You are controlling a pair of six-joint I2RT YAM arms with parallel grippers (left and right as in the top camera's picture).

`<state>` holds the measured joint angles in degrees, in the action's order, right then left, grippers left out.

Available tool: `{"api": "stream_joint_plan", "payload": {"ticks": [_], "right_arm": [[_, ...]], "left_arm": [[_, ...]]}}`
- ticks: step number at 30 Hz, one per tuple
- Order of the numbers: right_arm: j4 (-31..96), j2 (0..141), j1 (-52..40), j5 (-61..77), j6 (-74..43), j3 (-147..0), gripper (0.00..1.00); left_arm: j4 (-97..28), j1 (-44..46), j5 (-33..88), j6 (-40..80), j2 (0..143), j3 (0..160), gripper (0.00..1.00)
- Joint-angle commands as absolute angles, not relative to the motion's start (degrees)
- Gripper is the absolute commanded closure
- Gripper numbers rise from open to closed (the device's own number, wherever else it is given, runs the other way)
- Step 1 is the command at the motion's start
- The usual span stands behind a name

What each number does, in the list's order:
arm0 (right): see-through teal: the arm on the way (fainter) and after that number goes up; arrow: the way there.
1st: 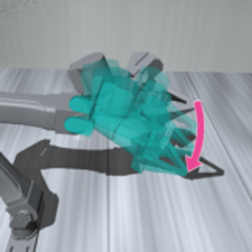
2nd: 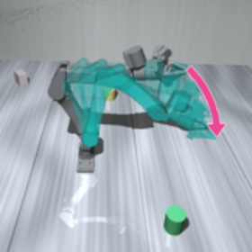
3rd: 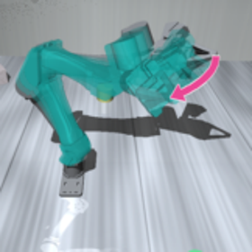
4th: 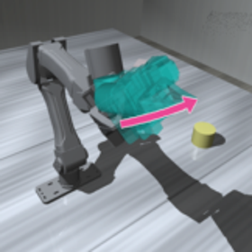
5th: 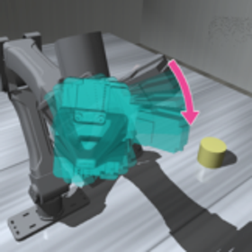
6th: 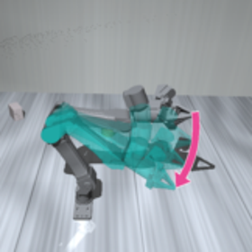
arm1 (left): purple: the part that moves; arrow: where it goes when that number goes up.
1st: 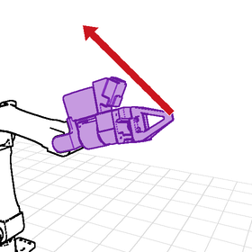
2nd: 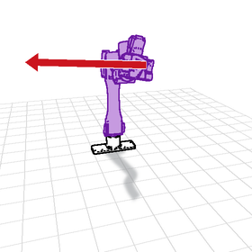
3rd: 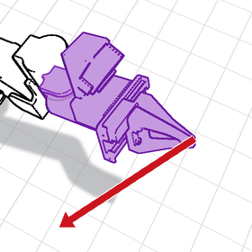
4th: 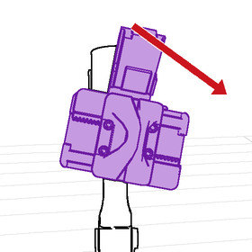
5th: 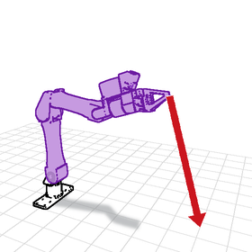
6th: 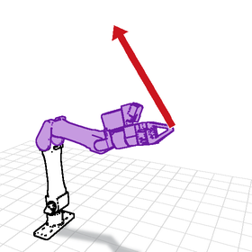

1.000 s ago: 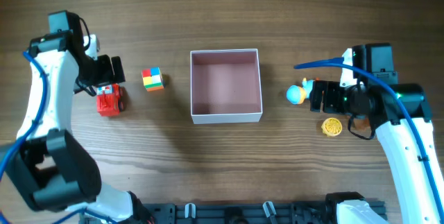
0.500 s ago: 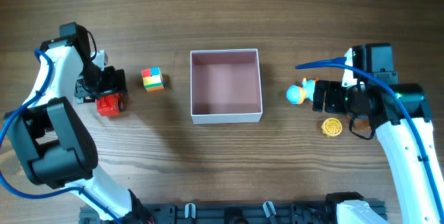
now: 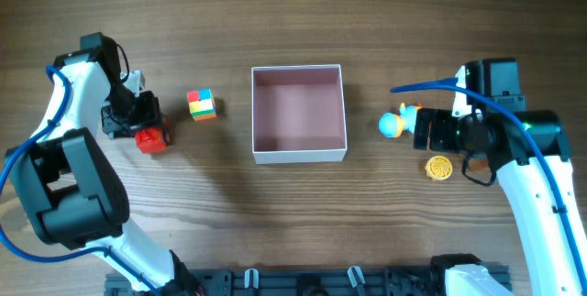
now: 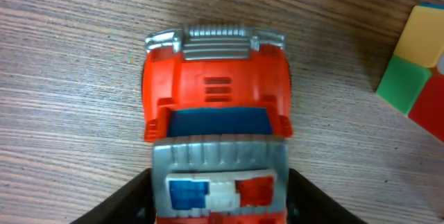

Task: Pack container
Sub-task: 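Grasp the red toy fire truck with the left gripper, then carry the fire truck into the white box and release it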

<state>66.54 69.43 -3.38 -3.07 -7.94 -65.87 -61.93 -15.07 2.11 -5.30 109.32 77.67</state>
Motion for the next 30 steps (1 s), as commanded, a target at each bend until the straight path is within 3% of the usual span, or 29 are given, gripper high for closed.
{"api": "stream_joint_plan", "payload": {"ticks": [1, 6, 8, 11, 12, 14, 20, 24, 30], "right_arm": [[66.7, 69.3, -3.2, -4.3, -9.1, -67.3, 0.00], [66.7, 69.3, -3.2, -5.6, -9.1, -67.3, 0.00], [66.7, 69.3, -3.2, -5.6, -9.2, -67.3, 0.00], [66.7, 69.3, -3.2, -5.6, -9.2, -67.3, 0.00], [66.7, 69.3, -3.2, -5.6, -9.2, -67.3, 0.00], [66.7, 69.3, -3.2, -5.6, -9.3, -67.3, 0.00], [66.7, 69.3, -3.2, -5.5, -9.6, -67.3, 0.00], [66.6, 69.3, -3.2, -5.6, -9.6, -67.3, 0.00], [66.4, 69.3, -3.2, -5.6, -9.6, -67.3, 0.00]], "left_arm": [[-62.2, -15.3, 3.4, -5.6, 110.3, 77.0, 0.44], [-62.3, -15.3, 3.4, -5.6, 110.3, 77.0, 0.62], [-62.3, -15.3, 3.4, -5.6, 110.3, 77.0, 0.65], [-62.3, -15.3, 3.4, -5.6, 110.3, 77.0, 0.77], [-62.4, -15.3, 3.4, -5.6, 110.3, 77.0, 0.88], [-62.4, -15.3, 3.4, -5.6, 110.3, 77.0, 0.96], [-63.4, -14.7, 3.4, -5.5, 109.6, 77.4, 0.96], [-69.8, -8.6, 3.4, -4.0, 101.3, 85.1, 0.96], [-64.1, 12.5, 4.3, -2.5, 84.1, 94.7, 0.96]]}}
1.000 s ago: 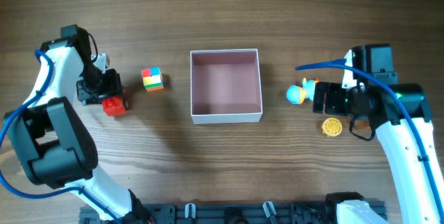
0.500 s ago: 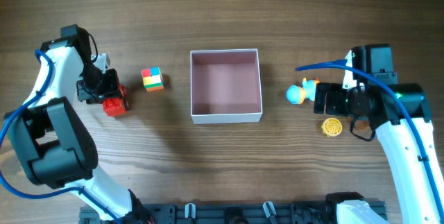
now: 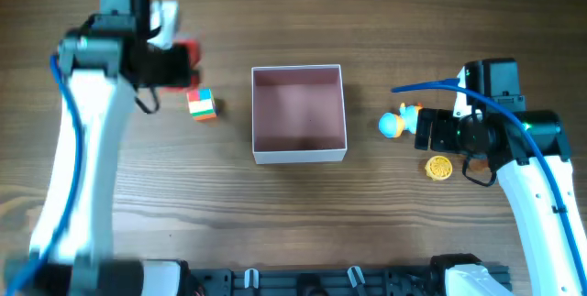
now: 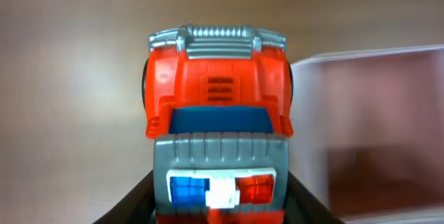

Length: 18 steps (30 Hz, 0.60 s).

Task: Pack container
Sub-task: 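Carry the fire truck into the white box and release it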

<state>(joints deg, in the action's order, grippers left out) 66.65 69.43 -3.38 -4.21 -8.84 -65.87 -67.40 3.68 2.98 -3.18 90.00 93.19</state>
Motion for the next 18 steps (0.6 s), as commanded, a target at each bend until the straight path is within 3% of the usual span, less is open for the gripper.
{"api": "stream_joint_plan", "payload": {"ticks": [1, 3, 7, 12, 18], "right_arm": [[66.3, 69.3, -3.2, -5.6, -9.6, -67.3, 0.00], [66.2, 69.3, -3.2, -5.6, -9.6, -67.3, 0.00], [66.3, 69.3, -3.2, -5.6, -9.6, -67.3, 0.00], [66.5, 69.3, -3.2, -5.6, -9.6, -67.3, 0.00], [66.5, 69.3, -3.2, -5.6, -9.6, -67.3, 0.00]], "left_arm": [[-61.0, 18.2, 3.7, -3.6, 83.3, 94.7, 0.96], [-57.6, 25.3, -0.2, 2.3, 85.0, 94.7, 0.96], [-57.8, 29.8, -1.1, 17.5, 93.6, 94.6, 0.96], [-58.5, 29.7, -0.9, 20.4, 106.7, 94.6, 0.96], [-59.8, 29.4, -4.8, 22.4, 112.6, 94.6, 0.96]]}}
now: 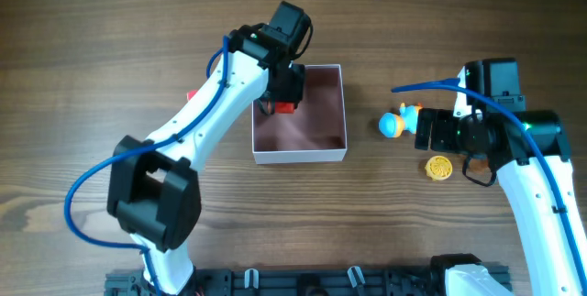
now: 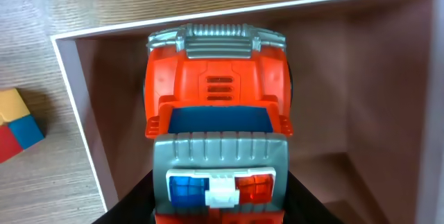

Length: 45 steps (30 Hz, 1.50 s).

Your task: Pack container

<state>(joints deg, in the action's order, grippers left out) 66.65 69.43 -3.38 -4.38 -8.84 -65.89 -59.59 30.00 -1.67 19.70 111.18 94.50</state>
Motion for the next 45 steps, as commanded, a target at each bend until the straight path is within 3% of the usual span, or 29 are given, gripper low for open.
{"api": "stream_joint_plan", "payload": {"ticks": [1, 16, 17, 21, 23, 26, 27, 31, 33, 35, 39, 43, 45], "right_arm": [[66.6, 69.3, -3.2, -5.6, -9.6, -67.3, 0.00], [66.7, 69.3, -3.2, -5.6, -9.6, -67.3, 0.00], [66.7, 69.3, -3.2, -5.6, -9.6, -67.3, 0.00], [66.7, 69.3, -3.2, -5.6, -9.4, -67.3, 0.00], [66.7, 69.3, -3.2, -5.6, -9.4, -67.3, 0.00], [66.7, 69.3, -3.2, -5.6, -9.4, -67.3, 0.00], [66.7, 69.3, -3.2, -5.6, -9.4, -67.3, 0.00], [66.7, 69.3, -3.2, -5.6, -9.4, -67.3, 0.00], [66.7, 69.3, -3.2, -5.6, -9.4, -67.3, 0.00], [66.7, 69.3, -3.2, -5.6, -9.4, -67.3, 0.00], [66.7, 69.3, -3.2, -5.6, -9.4, -67.3, 0.00], [66.7, 69.3, -3.2, -5.6, -9.4, -67.3, 0.00], [66.7, 69.3, -3.2, -5.6, -9.4, -67.3, 0.00]], "left_arm": [[-59.9, 29.0, -4.8, 22.8, 113.0, 94.6, 0.96], [-52.9, 24.6, -4.8, 22.8, 113.4, 89.8, 0.94], [-52.9, 24.6, -4.8, 22.8, 113.4, 89.8, 0.75], [-53.1, 24.6, -4.8, 22.8, 113.4, 89.8, 0.62], [-53.4, 24.6, -4.8, 22.8, 113.4, 89.8, 0.46], [-53.6, 24.6, -4.8, 22.8, 113.4, 89.8, 0.41], [-53.6, 24.6, -4.8, 22.8, 113.4, 89.8, 0.34], [-53.6, 24.6, -4.8, 22.8, 113.4, 89.8, 0.35], [-53.4, 24.6, -4.8, 22.8, 113.4, 89.8, 0.46], [-52.8, 25.4, -4.7, 22.2, 112.9, 89.9, 0.50], [-49.0, 30.4, -4.6, 11.5, 110.1, 89.9, 0.54], [-50.4, 36.5, -2.6, 5.1, 112.0, 89.9, 0.87], [-50.6, 37.3, -2.6, 5.2, 113.3, 89.9, 0.89]]}}
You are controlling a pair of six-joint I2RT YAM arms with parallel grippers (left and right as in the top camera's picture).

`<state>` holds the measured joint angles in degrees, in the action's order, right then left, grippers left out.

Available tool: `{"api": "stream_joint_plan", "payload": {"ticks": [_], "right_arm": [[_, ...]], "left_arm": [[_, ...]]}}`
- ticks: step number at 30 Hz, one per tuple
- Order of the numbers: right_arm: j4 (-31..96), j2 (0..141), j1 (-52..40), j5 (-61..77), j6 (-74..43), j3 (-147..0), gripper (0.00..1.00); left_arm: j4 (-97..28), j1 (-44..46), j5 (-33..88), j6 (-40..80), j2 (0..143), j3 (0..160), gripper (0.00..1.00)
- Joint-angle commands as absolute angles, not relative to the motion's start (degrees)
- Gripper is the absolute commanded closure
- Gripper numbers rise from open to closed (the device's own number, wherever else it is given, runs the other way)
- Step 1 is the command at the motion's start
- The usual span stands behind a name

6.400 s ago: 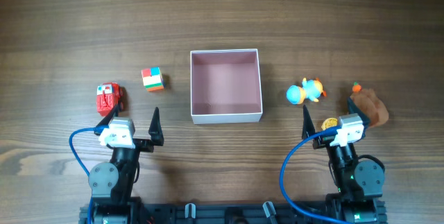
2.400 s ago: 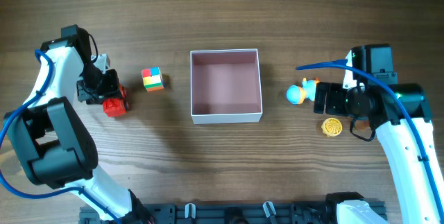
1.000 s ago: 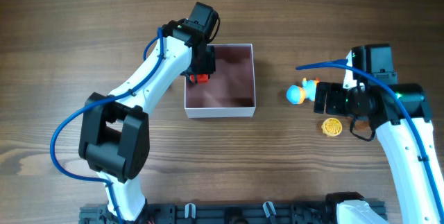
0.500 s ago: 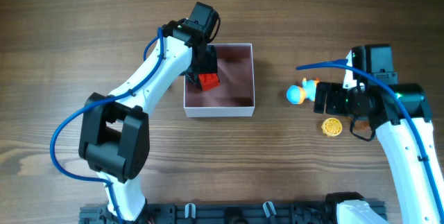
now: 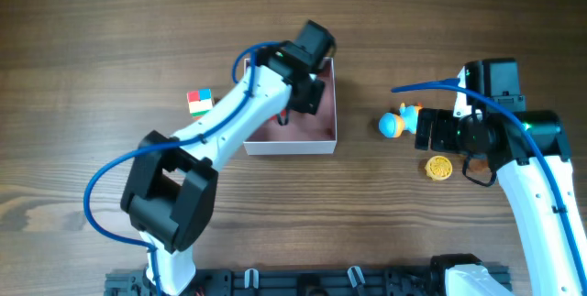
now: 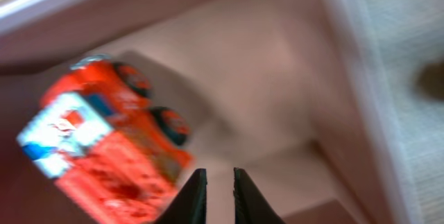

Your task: Pack container

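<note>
The white box with a pink inside (image 5: pixel 289 147) stands mid-table. My left gripper (image 5: pixel 307 94) is inside it near the back right corner. In the blurred left wrist view the red toy truck (image 6: pixel 104 148) lies tilted on the box floor (image 6: pixel 277 106), left of my left gripper (image 6: pixel 220 172). The jaws stand almost together with nothing between them. My right gripper (image 5: pixel 424 131) rests on the table beside a blue and yellow toy (image 5: pixel 393 125); whether it is open does not show.
A multicoloured cube (image 5: pixel 200 102) lies left of the box. A yellow disc (image 5: pixel 439 167) sits under the right arm, in front of the blue and yellow toy. The left arm reaches across the table from the front left to the box.
The left gripper has let go of the truck, which now lies tilted on the box floor, and its jaws have come together. The box sits slightly further left and back. The right arm is unchanged.
My left gripper was shut on the red truck on the table at the far left, beside the cube. Then it held the truck in the air left of the box, then over the box. Now the truck lies loose inside the box.
</note>
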<state>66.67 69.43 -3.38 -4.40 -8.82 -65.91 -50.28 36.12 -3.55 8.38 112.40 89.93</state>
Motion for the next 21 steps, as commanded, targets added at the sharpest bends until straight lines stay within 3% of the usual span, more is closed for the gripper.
{"api": "stream_joint_plan", "payload": {"ticks": [1, 21], "right_arm": [[66.8, 69.3, -3.2, -5.6, -9.4, -67.3, 0.00], [67.1, 69.3, -3.2, -5.6, -9.4, -67.3, 0.00]], "left_arm": [[-51.1, 37.4, -2.6, 5.9, 113.8, 89.9, 0.92], [-53.6, 30.6, -6.1, 6.4, 118.3, 89.1, 0.86]]}}
